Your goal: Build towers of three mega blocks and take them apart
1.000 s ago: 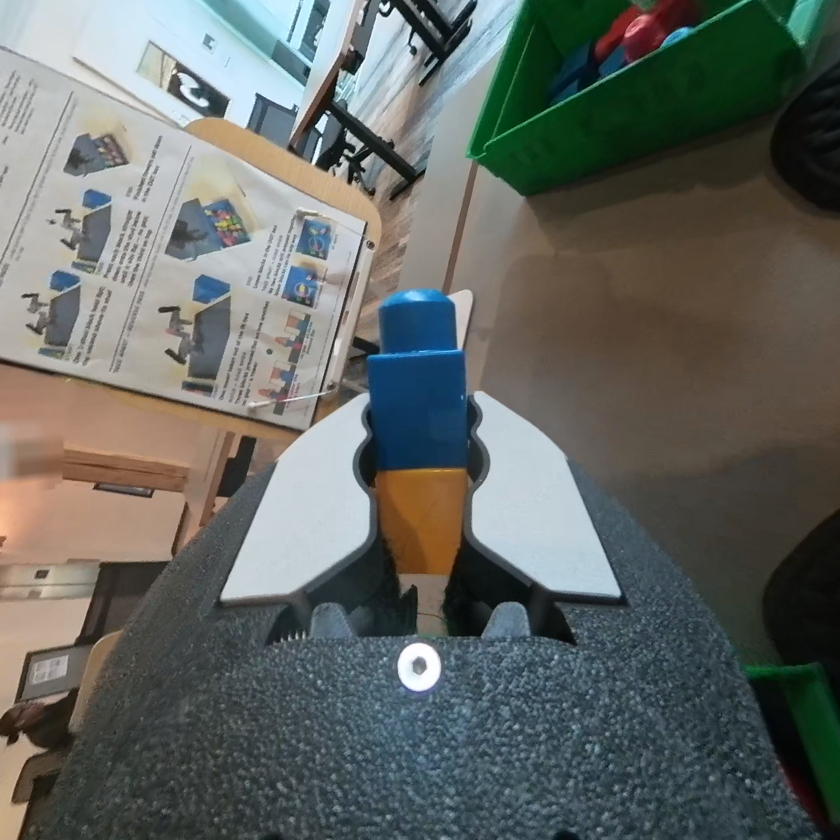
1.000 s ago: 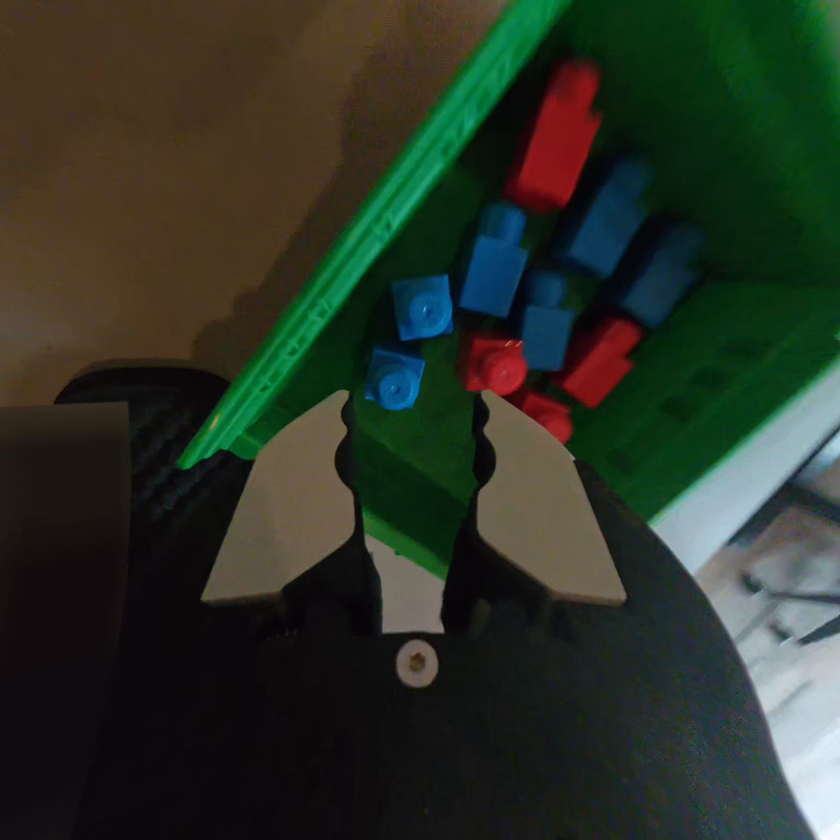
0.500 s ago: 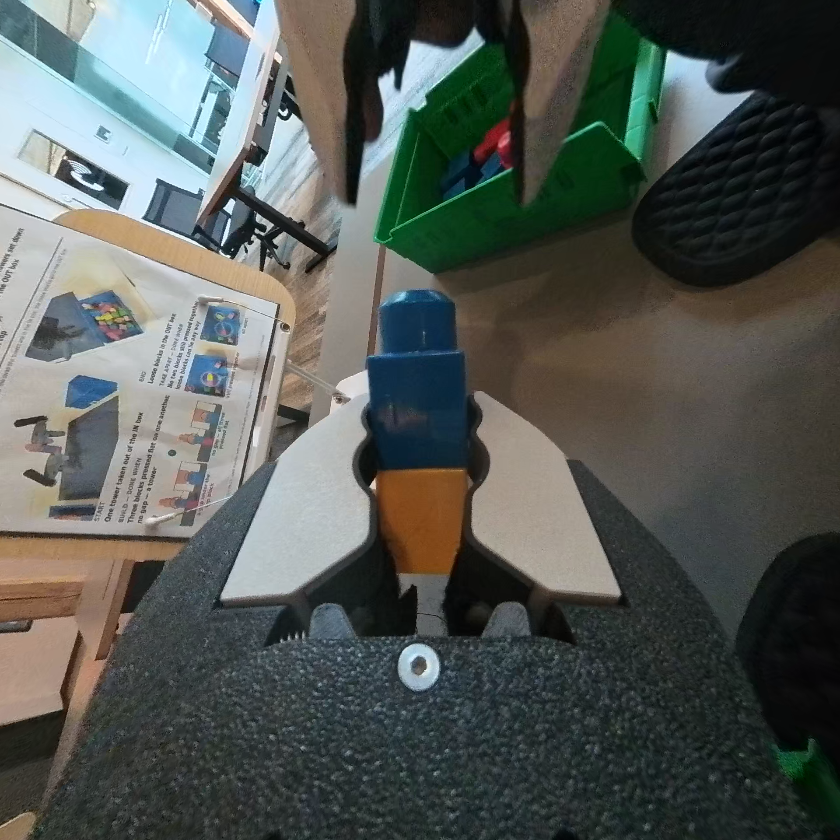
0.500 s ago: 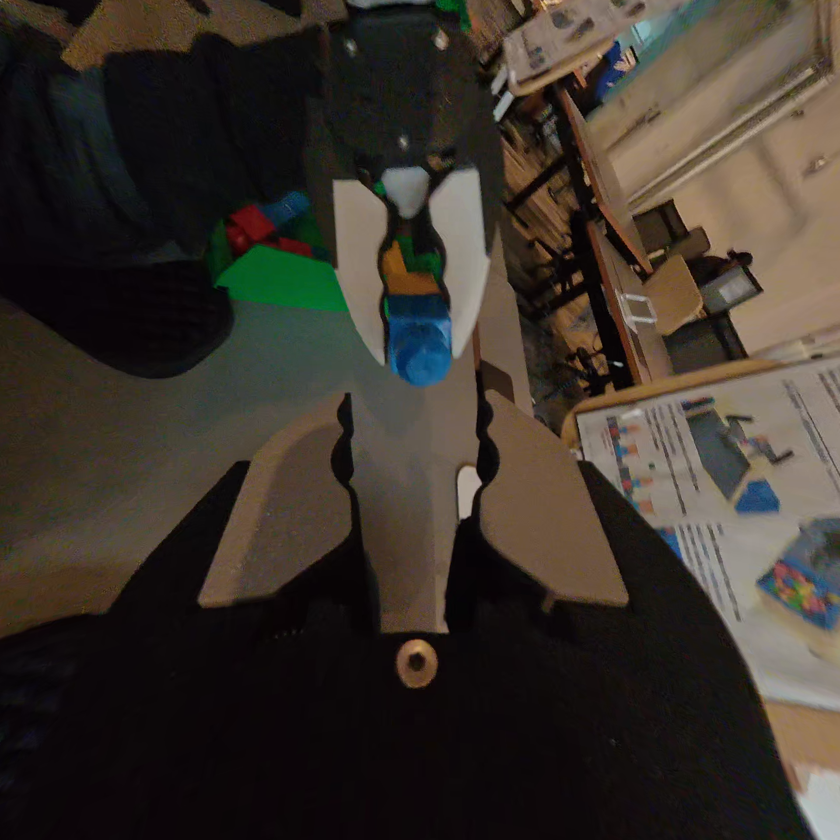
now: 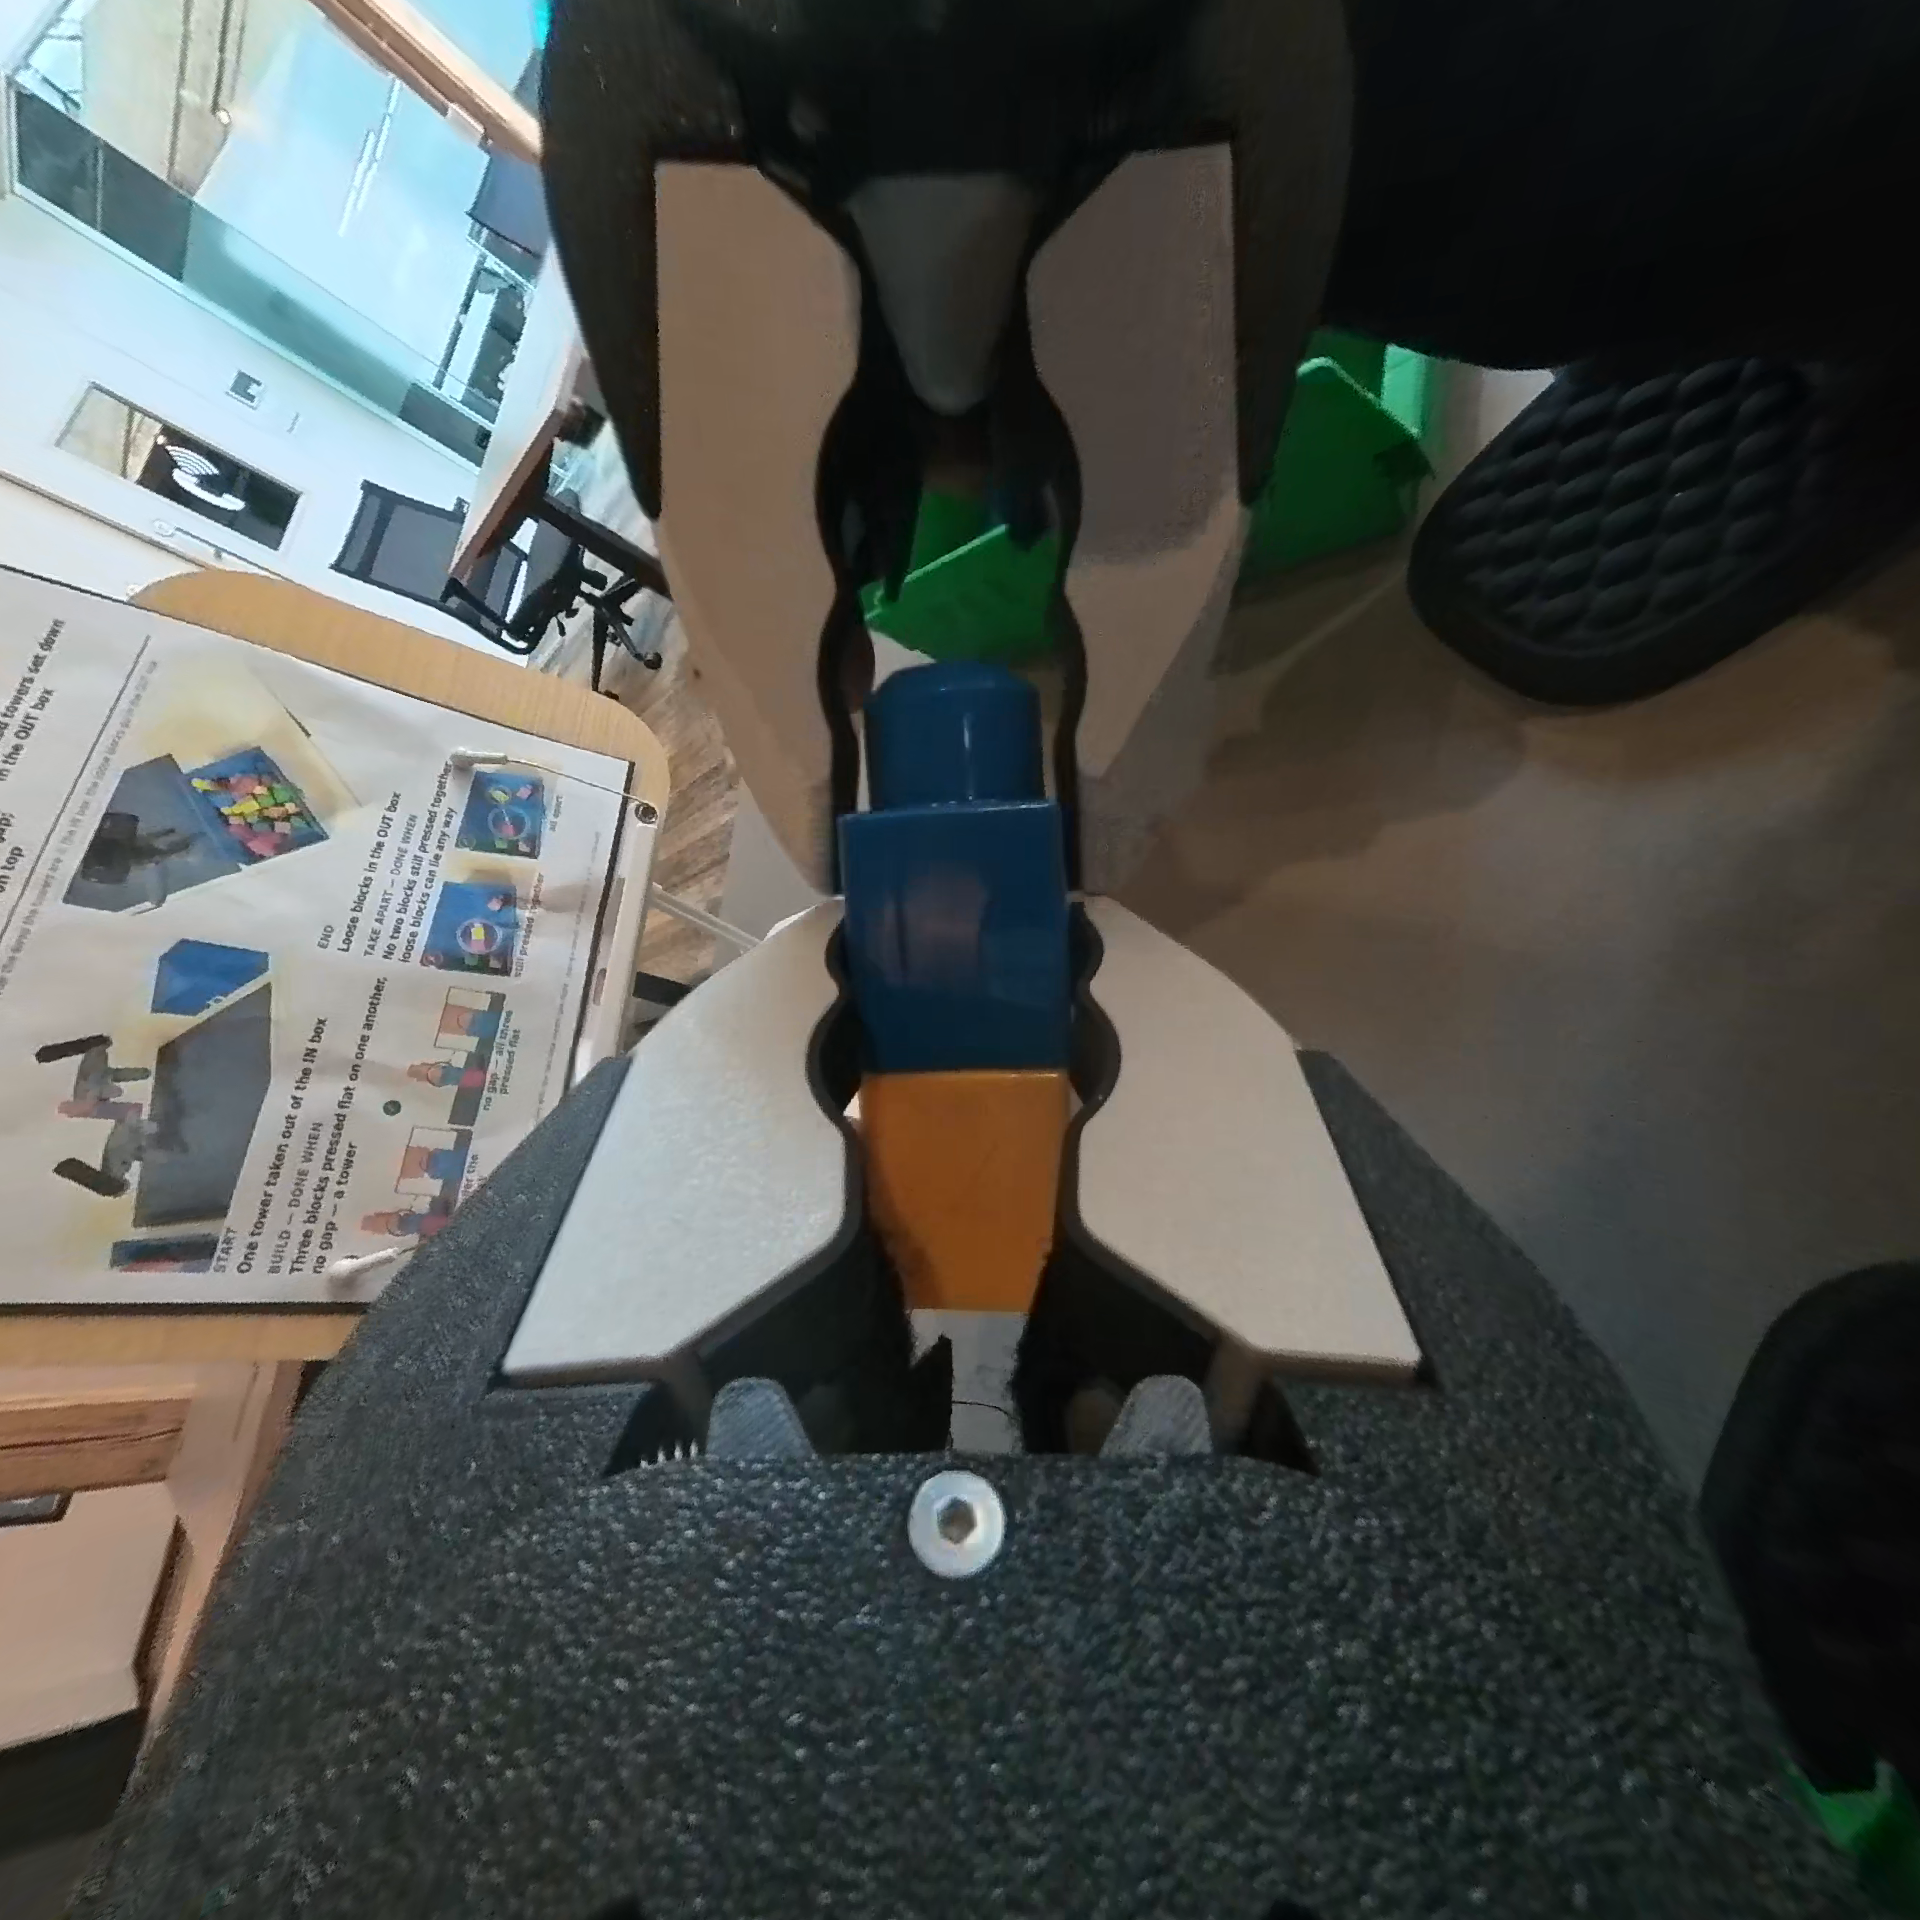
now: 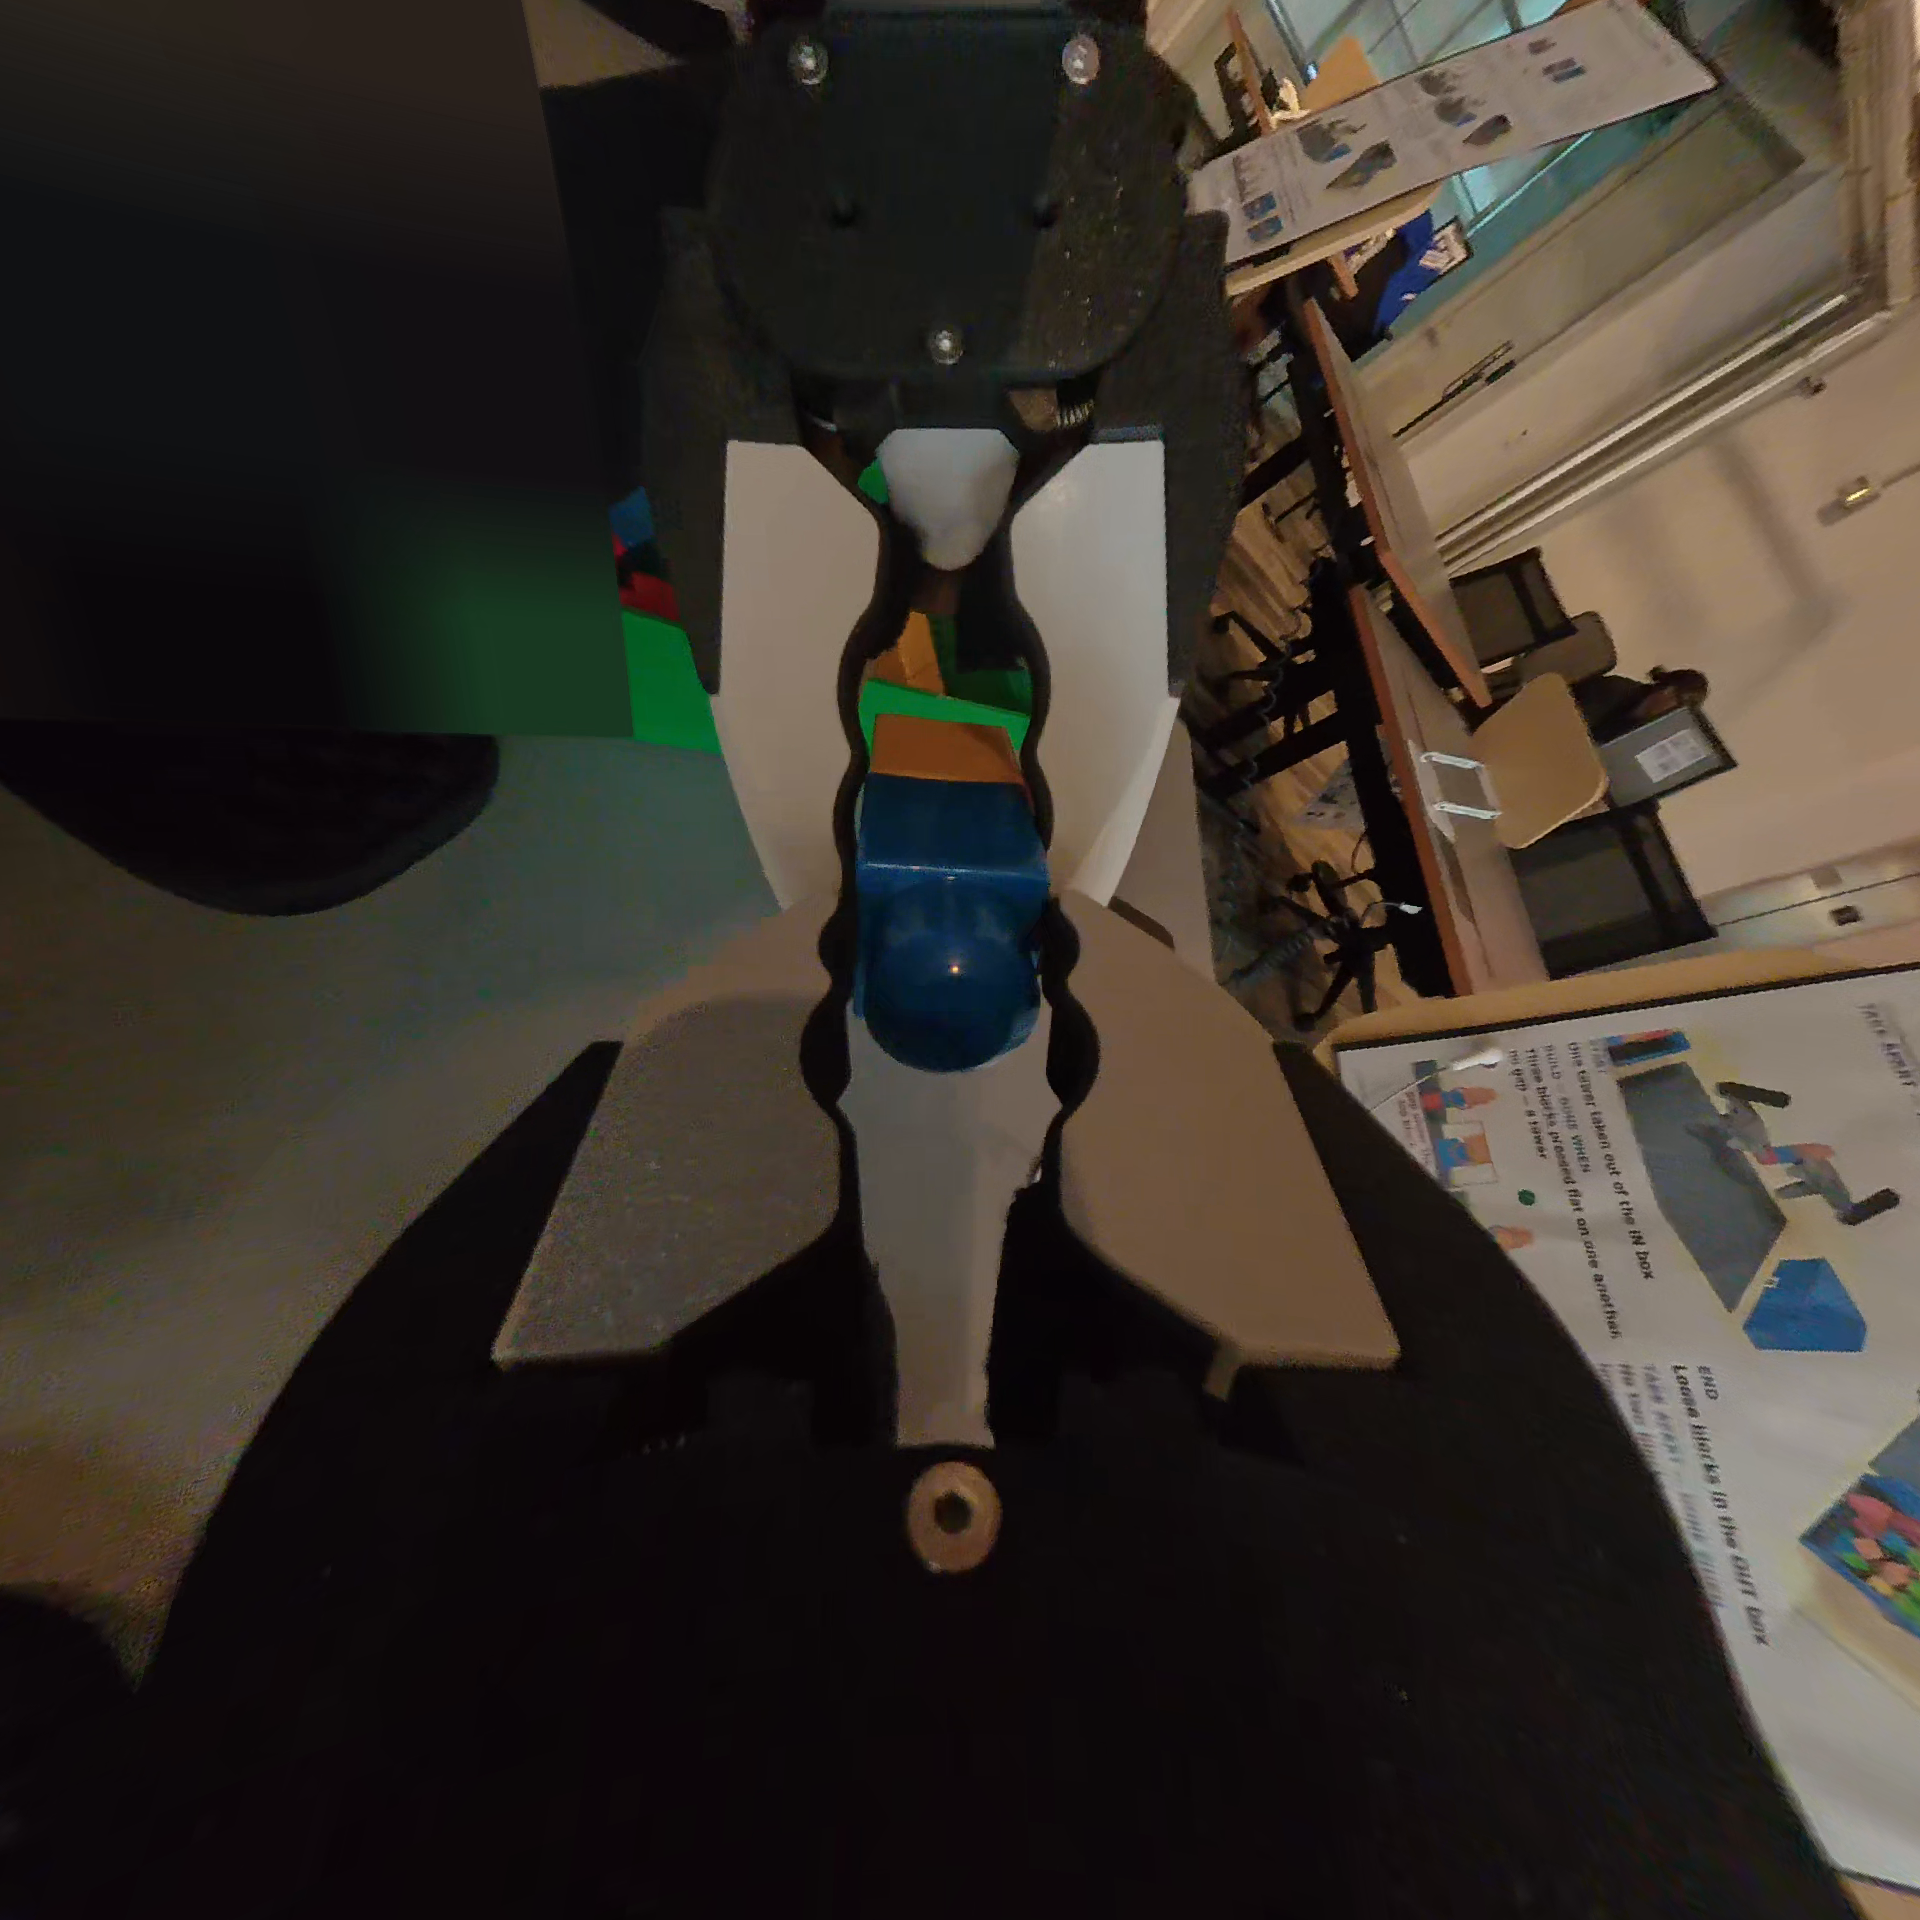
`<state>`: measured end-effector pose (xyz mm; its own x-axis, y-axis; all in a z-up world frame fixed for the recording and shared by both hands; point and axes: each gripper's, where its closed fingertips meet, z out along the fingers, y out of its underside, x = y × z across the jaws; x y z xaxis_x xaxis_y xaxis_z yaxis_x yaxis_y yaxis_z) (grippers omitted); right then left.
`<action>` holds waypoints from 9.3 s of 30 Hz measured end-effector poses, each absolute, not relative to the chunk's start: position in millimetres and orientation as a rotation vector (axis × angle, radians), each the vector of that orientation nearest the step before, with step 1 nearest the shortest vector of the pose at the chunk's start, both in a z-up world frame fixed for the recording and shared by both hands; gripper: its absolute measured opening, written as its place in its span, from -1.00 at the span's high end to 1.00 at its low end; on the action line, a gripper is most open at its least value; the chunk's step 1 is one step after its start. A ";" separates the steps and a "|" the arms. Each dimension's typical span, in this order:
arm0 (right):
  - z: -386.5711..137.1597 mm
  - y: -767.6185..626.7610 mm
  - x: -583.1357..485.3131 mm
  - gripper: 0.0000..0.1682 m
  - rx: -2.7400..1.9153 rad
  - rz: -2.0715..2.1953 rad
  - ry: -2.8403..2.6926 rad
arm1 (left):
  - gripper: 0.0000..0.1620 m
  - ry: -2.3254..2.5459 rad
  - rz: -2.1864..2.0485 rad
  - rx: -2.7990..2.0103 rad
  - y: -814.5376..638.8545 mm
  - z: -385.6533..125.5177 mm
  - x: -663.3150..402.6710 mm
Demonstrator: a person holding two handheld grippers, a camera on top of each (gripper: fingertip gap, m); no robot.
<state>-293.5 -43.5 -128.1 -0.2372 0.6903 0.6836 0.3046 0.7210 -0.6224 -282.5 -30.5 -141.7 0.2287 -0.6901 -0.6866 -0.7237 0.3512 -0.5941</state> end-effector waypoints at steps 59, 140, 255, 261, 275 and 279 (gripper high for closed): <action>-328.9 69.3 46.0 0.60 -2.352 -0.366 -1.935 | 0.50 1.335 0.121 -1.396 -37.1 -124.8 -330.3; -308.9 65.6 87.6 0.67 -2.278 -0.456 -2.056 | 0.42 1.015 0.149 -1.393 -44.3 -100.7 -402.5; -228.2 -58.4 -242.5 0.38 -1.089 0.541 -1.447 | 0.52 1.126 0.569 -1.940 -90.3 -215.4 -440.6; -209.8 -79.3 -263.7 0.27 -0.940 0.382 -1.621 | 0.52 1.227 0.553 -1.873 -83.3 -221.2 -382.9; -217.0 -101.0 -293.0 0.55 -0.740 0.264 -1.728 | 0.53 1.383 0.532 -1.717 -84.9 -235.4 -322.9; -216.8 -106.7 -287.8 0.56 -0.664 0.243 -1.753 | 0.48 1.433 0.589 -1.601 -88.4 -232.4 -318.1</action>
<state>-287.8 -106.7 -216.8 -0.1523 0.5501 0.8211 0.3058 0.8163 -0.4901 -318.1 -88.4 -232.4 0.2210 -0.5353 -0.8152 -0.9539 0.0555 -0.2951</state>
